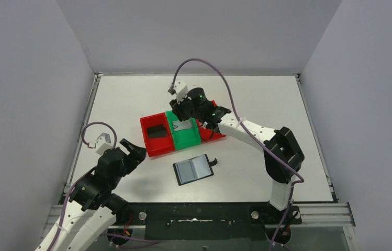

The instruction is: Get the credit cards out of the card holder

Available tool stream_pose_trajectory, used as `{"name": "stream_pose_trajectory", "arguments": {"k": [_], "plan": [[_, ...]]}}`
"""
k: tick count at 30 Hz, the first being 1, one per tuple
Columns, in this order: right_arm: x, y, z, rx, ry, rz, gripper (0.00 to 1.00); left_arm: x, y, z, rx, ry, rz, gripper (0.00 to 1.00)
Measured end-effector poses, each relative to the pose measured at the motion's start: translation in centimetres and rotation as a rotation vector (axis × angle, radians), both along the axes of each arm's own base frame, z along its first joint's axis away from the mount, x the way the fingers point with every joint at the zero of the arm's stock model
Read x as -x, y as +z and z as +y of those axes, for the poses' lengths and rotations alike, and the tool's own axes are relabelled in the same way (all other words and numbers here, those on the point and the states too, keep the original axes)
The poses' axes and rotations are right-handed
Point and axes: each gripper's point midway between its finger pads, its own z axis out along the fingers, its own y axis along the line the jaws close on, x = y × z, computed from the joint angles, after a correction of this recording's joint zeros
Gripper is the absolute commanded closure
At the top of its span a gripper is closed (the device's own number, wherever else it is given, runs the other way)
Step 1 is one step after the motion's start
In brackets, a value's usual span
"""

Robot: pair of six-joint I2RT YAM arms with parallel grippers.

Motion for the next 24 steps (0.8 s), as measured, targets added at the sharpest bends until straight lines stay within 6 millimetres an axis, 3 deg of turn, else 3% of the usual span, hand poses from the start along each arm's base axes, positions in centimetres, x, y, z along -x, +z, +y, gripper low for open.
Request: {"name": "stream_pose_trajectory", "arguments": {"k": [3, 6, 9, 13, 17, 24], "plan": [[1.3, 3.8, 1.8, -0.239, -0.065, 0.160, 0.75, 0.0, -0.5, 0.4, -0.011, 0.026, 0.021, 0.25], [2.1, 4.8, 3.5, -0.361, -0.100, 0.293, 0.80, 0.2, -0.7, 1.2, -0.026, 0.064, 0.037, 0.25], [3.3, 2.9, 5.4, -0.384, -0.132, 0.410, 0.86, 0.4, 0.2, 2.0, -0.019, 0.105, 0.015, 0.25], [4.8, -2.0, 7.3, -0.310, -0.186, 0.538, 0.86, 0.7, 2.1, 3.0, 0.013, 0.148, -0.051, 0.26], [5.9, -6.5, 8.2, -0.193, -0.233, 0.602, 0.86, 1.0, 2.7, 3.6, 0.030, 0.173, -0.076, 0.26], [6.4, -9.2, 9.6, -0.073, -0.269, 0.600, 0.85, 1.1, 2.7, 3.9, 0.019, 0.182, -0.073, 0.26]]}}
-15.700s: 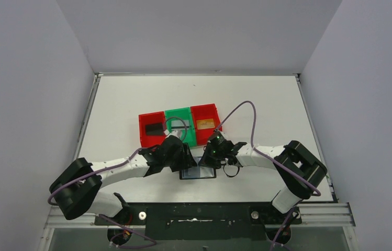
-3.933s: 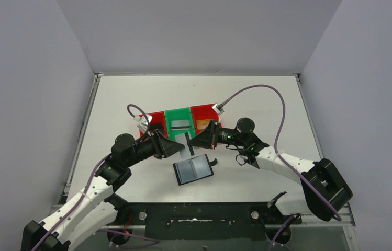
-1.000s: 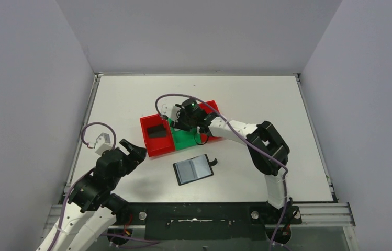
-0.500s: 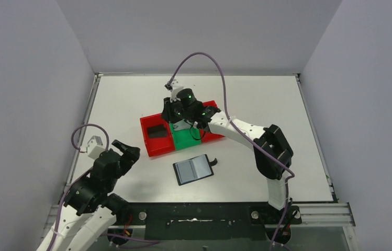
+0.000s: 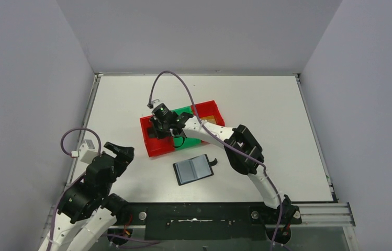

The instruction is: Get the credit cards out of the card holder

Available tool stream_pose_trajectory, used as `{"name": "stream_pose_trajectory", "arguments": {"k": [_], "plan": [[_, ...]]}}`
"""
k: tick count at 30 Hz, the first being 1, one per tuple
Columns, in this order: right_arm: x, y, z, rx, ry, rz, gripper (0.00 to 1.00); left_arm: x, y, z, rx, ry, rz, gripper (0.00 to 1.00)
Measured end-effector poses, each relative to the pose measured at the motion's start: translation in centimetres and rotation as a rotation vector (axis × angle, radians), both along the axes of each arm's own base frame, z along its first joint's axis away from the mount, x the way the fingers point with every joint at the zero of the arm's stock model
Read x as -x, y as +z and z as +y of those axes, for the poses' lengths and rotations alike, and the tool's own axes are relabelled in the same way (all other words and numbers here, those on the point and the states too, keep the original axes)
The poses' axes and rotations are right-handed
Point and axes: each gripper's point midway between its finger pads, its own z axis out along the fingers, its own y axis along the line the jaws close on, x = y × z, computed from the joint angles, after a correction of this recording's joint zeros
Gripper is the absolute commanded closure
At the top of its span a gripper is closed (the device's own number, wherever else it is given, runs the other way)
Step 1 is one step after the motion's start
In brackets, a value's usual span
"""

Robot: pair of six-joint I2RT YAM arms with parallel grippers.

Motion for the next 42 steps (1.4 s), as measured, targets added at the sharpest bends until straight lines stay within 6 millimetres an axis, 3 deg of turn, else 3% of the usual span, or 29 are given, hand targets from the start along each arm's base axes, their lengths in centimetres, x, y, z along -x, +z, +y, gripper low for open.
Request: {"name": "stream_pose_trajectory", "arguments": {"k": [13, 26, 42], "plan": [[0.3, -2.9, 0.5, 0.154, 0.029, -0.036, 0.84, 0.2, 0.4, 0.4, 0.004, 0.012, -0.020, 0.26], [1.3, -4.3, 0.1, 0.234, 0.062, -0.042, 0.83, 0.3, 0.4, 0.5, 0.004, 0.013, -0.022, 0.26], [-1.8, -4.4, 0.1, 0.299, -0.019, -0.149, 0.80, 0.3, 0.6, 0.5, 0.009, 0.013, -0.031, 0.26]]}}
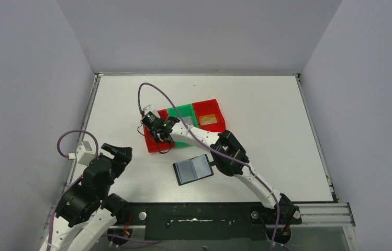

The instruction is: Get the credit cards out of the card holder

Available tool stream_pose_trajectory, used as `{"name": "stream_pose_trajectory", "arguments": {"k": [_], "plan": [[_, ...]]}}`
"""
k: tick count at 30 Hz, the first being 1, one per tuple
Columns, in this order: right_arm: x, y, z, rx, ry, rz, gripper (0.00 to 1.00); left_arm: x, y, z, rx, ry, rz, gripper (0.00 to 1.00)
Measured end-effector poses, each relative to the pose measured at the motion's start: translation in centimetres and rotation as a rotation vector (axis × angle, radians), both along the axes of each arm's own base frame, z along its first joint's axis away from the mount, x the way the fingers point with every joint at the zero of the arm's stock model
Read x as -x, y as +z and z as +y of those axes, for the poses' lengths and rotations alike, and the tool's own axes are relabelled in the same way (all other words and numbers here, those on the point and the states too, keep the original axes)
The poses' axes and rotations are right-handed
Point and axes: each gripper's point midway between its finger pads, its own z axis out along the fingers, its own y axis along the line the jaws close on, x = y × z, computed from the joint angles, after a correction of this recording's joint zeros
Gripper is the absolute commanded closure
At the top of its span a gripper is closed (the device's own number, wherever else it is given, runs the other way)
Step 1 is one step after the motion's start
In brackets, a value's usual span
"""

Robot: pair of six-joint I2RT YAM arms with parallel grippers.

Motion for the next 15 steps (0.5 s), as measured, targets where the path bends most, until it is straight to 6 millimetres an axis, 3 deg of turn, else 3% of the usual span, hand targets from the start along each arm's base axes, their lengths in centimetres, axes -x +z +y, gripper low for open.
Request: {"name": "stream_pose_trajectory", "arguments": {"k": [15], "plan": [[-3.6, 0.0, -1.0, 0.103, -0.023, -0.193, 0.69, 0.0, 0.1, 0.0, 0.001, 0.000, -0.003, 0.26]]}}
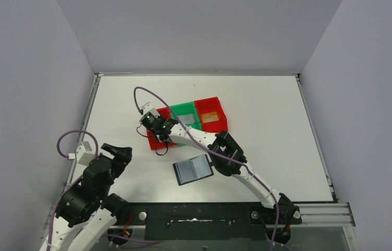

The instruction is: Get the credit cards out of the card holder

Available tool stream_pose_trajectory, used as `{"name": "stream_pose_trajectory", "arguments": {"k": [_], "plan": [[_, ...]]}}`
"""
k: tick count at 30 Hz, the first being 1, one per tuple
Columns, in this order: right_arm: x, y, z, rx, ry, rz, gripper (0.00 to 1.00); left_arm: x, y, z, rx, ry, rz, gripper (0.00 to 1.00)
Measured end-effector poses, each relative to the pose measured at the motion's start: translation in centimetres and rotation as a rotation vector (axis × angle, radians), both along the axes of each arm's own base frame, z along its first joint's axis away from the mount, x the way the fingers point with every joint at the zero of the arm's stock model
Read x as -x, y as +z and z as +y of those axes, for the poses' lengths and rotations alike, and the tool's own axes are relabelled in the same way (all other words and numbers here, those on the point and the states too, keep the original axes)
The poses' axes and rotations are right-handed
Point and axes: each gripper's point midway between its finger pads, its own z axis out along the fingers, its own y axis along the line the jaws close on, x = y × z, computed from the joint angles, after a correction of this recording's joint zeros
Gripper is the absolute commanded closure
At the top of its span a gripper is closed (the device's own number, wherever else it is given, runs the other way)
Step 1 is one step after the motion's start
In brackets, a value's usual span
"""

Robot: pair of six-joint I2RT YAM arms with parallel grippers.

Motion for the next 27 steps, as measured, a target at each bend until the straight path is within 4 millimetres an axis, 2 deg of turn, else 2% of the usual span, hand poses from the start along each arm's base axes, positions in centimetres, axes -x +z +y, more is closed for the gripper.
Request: {"name": "stream_pose_trajectory", "arguments": {"k": [9, 15, 19, 23, 27], "plan": [[-2.2, 0.4, 0.6, -0.016, -0.020, -0.092, 0.63, 0.0, 0.0, 0.0, -0.001, -0.001, 0.000, 0.26], [-2.5, 0.5, 0.4, 0.001, -0.023, -0.109, 0.59, 0.0, 0.0, 0.0, -0.002, -0.001, 0.000, 0.26], [-2.2, 1.4, 0.4, -0.011, -0.014, -0.107, 0.54, 0.0, 0.0, 0.0, -0.003, -0.003, 0.000, 0.26], [-1.3, 3.9, 0.2, -0.031, 0.015, -0.108, 0.52, 0.0, 0.0, -0.1, -0.004, -0.009, 0.002, 0.26], [-0.5, 9.4, -0.3, -0.100, 0.025, -0.152, 0.50, 0.1, 0.0, -0.2, -0.003, -0.015, 0.003, 0.26]]}}
